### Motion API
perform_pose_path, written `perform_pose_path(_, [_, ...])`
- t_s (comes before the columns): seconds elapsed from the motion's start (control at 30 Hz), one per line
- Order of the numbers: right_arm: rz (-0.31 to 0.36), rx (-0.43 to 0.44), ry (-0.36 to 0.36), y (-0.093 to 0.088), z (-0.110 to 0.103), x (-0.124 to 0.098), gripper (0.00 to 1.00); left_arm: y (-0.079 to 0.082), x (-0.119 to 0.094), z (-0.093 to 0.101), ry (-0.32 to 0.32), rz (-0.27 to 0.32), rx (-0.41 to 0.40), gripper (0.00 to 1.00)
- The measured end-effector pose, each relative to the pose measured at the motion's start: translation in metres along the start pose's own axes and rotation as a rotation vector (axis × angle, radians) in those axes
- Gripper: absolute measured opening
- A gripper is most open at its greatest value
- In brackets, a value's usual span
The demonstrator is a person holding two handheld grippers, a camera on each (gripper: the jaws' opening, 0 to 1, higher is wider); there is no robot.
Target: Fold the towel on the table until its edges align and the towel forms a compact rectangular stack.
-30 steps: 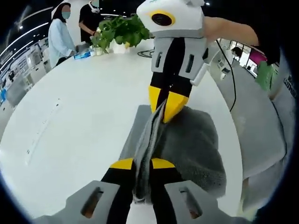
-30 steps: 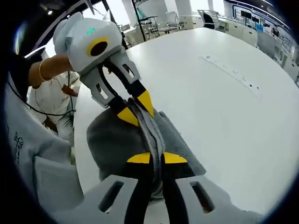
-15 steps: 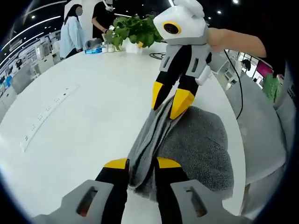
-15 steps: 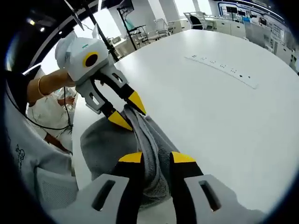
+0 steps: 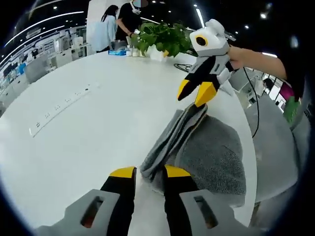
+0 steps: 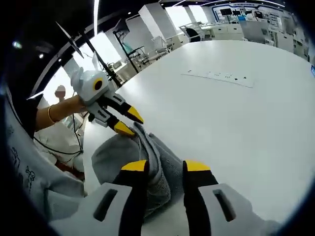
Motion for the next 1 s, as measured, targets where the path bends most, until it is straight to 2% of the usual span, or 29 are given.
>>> perform_pose_path(0.2, [0.038, -0.014, -0.005, 0.004, -0.007, -0.009, 0.26, 0.001, -0.008, -0.013, 0.058, 0.024, -0.067, 0.22])
perform_pose_path(0.33, [0.018, -0.032, 0.004, -0.001, -0.013, -0.01, 0.26, 0.002, -0.015, -0.013, 0.06, 0.045, -0.103, 0.22])
perform_pose_path(0.5, [-0.01, -0.033, 0.001, -0.012, -0.012, -0.005, 0.23, -0.002, -0.019, -0.002, 0.032, 0.057, -0.152, 0.22])
perform_pose_path(0.73, [0.024, 0.036, -0.058, -0.014, 0.003, 0.001, 0.09, -0.018, -0.009, 0.006, 0.018, 0.013, -0.176, 0.23])
perform_pose_path(1.0, [0.022, 0.094, -0.103, -0.027, 0.018, 0.007, 0.07, -0.021, 0.004, 0.007, 0.031, -0.016, -0.185, 0.2])
Point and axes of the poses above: the point that each gripper's makers call its tool centre point, and the gripper's own axes: x roughly forward along the fingers, z roughly to its right, y roughly out of its top, the point moved 1 cm from there along -x, roughly backward along the fingers, and after that the axes turned 9 degrees about y, right-handed, at the moved point
